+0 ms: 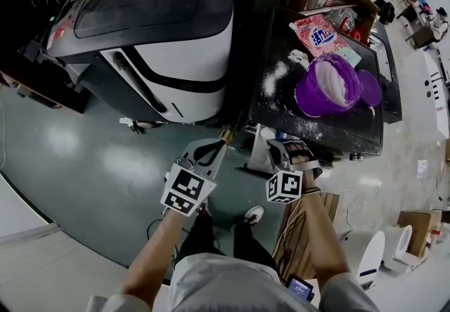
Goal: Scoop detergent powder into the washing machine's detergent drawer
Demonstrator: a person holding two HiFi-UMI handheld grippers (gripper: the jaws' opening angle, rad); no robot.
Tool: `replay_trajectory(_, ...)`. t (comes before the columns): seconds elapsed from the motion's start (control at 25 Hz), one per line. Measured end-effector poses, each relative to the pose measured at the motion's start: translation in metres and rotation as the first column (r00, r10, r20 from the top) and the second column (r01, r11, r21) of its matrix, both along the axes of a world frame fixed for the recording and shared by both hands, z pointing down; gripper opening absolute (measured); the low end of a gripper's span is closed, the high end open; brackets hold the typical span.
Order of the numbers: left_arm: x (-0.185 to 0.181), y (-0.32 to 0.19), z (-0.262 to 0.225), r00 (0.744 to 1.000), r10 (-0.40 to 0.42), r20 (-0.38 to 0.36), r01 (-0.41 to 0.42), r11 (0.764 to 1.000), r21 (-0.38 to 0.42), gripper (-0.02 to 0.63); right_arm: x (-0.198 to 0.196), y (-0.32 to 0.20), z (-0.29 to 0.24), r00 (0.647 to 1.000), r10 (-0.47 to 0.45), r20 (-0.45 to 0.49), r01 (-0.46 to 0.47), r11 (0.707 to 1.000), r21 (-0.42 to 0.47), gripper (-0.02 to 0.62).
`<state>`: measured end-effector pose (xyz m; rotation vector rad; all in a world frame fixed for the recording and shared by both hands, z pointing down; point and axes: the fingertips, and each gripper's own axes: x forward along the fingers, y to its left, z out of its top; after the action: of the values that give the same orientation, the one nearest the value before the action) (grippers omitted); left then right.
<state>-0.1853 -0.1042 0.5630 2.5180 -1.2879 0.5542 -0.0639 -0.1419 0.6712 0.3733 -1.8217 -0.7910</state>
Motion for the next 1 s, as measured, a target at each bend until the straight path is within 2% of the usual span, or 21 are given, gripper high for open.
replay_trajectory(0.2,0.001,0.002,0.000,1.000,0.003,0.006,-0.003,1.000,0.003,0.009,0.002,-0.001,-0.004,1.000,0.006,-0.002,-0.006,0.999,0.037,0.003)
replay_trajectory(0.44,0.004,0.005,0.001,1.000,0.012,0.020,-0.012,1.000,0.003,0.009,0.001,-0.001,-0.008,1.000,0.017,0.022,-0.017,0.999,0.037,0.003)
replay_trajectory(0.52,0.006,0.006,0.002,0.999,0.018,0.035,-0.018,1.000,0.006,0.009,0.001,-0.001,-0.011,0.992,0.076,0.097,-0.074,0.997,-0.021,0.003)
replay_trajectory(0.6,0.007,0.007,0.001,0.999,0.021,0.037,-0.021,1.000,0.004,0.009,0.002,-0.004,-0.018,0.953,0.201,0.226,-0.171,0.975,-0.144,0.003)
replay_trajectory(0.64,0.007,0.007,0.001,0.999,0.021,0.034,-0.021,1.000,0.002,0.009,0.004,-0.007,-0.021,0.911,0.285,0.299,-0.222,0.948,-0.227,0.003)
replay_trajectory(0.68,0.007,0.007,0.001,0.999,0.020,0.031,-0.020,1.000,0.000,0.009,0.006,-0.010,-0.024,0.853,0.375,0.364,-0.265,0.911,-0.317,0.003)
replay_trajectory(0.76,0.007,0.008,0.000,1.000,0.018,0.025,-0.018,1.000,-0.004,0.009,0.014,-0.015,-0.027,0.707,0.545,0.451,-0.309,0.812,-0.496,0.003)
replay_trajectory(0.88,0.007,0.008,-0.001,1.000,0.016,0.018,-0.016,1.000,-0.005,0.009,0.028,-0.019,-0.029,0.493,0.719,0.489,-0.279,0.664,-0.694,0.003)
replay_trajectory(0.96,0.007,0.008,-0.002,1.000,0.013,0.012,-0.013,1.000,-0.005,0.009,0.034,-0.019,-0.031,0.383,0.789,0.480,-0.229,0.584,-0.779,0.003)
replay_trajectory(1.0,0.007,0.008,-0.003,1.000,0.011,0.008,-0.011,1.000,-0.006,0.009,0.037,-0.017,-0.032,0.339,0.815,0.469,-0.202,0.550,-0.810,0.003)
